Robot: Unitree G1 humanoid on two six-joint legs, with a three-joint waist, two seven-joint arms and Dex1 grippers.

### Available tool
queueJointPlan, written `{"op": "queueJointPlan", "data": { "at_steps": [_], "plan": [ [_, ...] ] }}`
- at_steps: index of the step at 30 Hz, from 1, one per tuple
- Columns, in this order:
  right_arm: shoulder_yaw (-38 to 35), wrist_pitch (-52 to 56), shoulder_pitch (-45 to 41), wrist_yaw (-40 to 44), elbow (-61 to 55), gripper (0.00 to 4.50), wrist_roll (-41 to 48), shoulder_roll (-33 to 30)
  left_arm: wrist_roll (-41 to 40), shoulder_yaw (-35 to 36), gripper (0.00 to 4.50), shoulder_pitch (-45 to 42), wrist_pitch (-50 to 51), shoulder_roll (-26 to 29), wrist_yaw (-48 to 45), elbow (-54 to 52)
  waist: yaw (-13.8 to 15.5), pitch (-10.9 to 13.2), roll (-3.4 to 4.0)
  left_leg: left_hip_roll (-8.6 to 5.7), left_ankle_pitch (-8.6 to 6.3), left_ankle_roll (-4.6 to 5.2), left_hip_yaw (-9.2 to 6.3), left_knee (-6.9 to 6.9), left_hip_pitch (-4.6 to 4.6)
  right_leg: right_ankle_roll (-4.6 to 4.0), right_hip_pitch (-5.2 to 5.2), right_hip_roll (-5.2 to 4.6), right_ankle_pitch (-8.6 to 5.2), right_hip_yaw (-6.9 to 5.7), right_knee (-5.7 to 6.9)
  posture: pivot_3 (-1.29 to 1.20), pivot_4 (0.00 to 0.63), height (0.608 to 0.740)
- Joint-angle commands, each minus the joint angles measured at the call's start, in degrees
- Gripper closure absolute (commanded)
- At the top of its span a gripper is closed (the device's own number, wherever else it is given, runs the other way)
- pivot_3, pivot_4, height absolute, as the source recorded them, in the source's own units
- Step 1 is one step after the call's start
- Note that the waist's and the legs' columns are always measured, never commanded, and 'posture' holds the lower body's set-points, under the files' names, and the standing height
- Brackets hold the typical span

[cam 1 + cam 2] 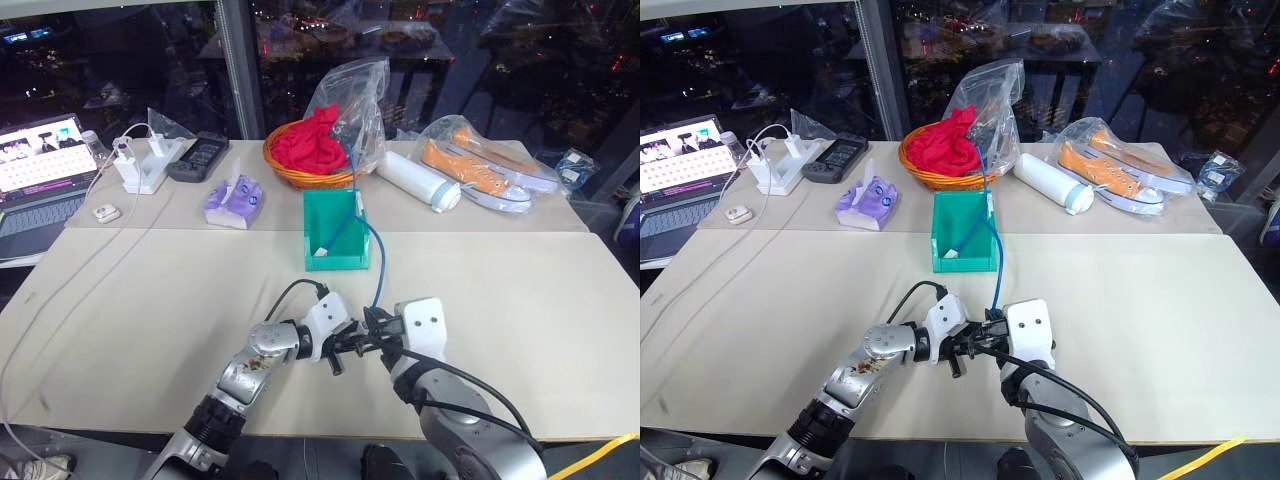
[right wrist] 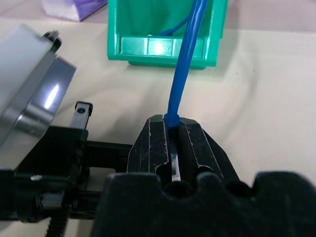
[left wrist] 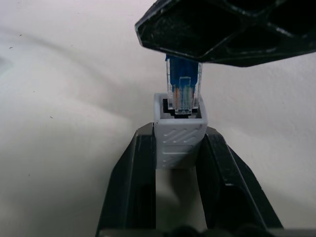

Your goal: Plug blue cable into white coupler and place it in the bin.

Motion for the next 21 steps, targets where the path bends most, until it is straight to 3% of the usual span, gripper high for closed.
{"op": "queueJointPlan", "data": {
  "at_steps": [1, 10, 21],
  "plan": [
    [2.05, -1.91, 1.09, 1.85, 1.70, 4.50, -1.47, -0.71, -0.37, -0.26, 3.85, -0.24, -0.07, -0.01, -0.23, -1.70, -0.01, -0.01, -0.01, 0.00, 0.00, 0.00, 0.00, 0.00, -0.01, 0.00, -0.01, 0.00, 0.00, 0.00, 0.00, 0.00, 0.150, 0.722],
    [1.05, -5.25, 6.69, 4.78, 4.24, 4.50, -4.14, -3.86, -0.61, 0.38, 3.85, -1.02, -0.07, 0.22, -0.37, -1.08, 0.05, -0.05, -0.07, 0.00, 0.00, 0.00, 0.00, 0.00, 0.03, 0.00, 0.03, 0.00, -0.01, 0.00, 0.00, 0.00, 0.150, 0.722],
    [7.63, -0.04, 8.14, 8.84, 13.48, 4.50, -8.49, -7.50, -0.48, 1.04, 3.85, -1.63, -0.33, -0.15, 0.15, -0.20, 0.21, -0.72, -0.63, 0.00, -0.01, 0.02, 0.00, 0.00, 0.14, -0.01, 0.18, 0.00, -0.03, 0.00, -0.04, 0.00, 0.150, 0.722]
  ]
}}
